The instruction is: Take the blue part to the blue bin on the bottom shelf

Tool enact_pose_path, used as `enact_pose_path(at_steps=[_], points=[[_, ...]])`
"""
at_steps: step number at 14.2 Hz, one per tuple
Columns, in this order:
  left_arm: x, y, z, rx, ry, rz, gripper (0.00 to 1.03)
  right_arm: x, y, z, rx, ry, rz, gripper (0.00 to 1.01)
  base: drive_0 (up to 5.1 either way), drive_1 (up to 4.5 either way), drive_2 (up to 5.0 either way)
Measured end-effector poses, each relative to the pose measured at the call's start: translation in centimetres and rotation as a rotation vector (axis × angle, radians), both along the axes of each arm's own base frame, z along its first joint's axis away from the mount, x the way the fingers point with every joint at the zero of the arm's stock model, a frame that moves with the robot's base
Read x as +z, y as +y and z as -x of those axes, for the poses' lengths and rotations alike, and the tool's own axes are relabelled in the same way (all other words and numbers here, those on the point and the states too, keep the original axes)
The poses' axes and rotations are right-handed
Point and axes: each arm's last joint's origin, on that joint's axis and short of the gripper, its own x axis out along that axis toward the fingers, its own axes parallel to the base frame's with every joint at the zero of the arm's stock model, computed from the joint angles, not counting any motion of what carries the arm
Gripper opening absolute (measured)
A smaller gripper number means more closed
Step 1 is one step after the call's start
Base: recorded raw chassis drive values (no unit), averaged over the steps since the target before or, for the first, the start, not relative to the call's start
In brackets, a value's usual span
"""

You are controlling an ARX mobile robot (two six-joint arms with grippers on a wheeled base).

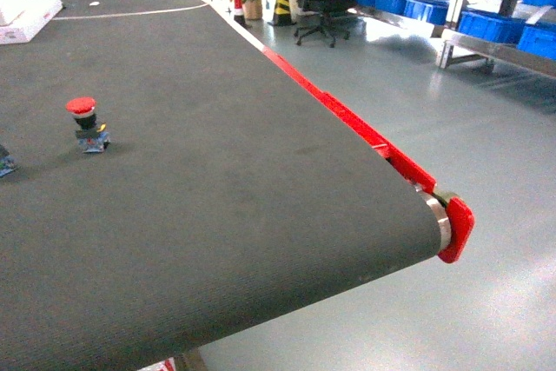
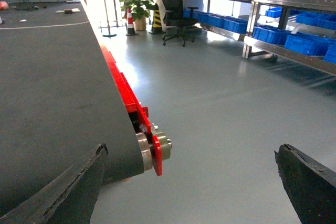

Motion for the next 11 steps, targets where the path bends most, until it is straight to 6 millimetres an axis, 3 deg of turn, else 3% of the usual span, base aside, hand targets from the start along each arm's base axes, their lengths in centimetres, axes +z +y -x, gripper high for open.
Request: enact_pose_path(at_steps=[11], points=[[0.00, -0.01, 0.00, -0.002, 0.000, 0.000, 0.44, 0.00, 0.00, 0.00, 0.000, 0.000, 0.000, 0.98, -1.6, -1.63, -1.6]])
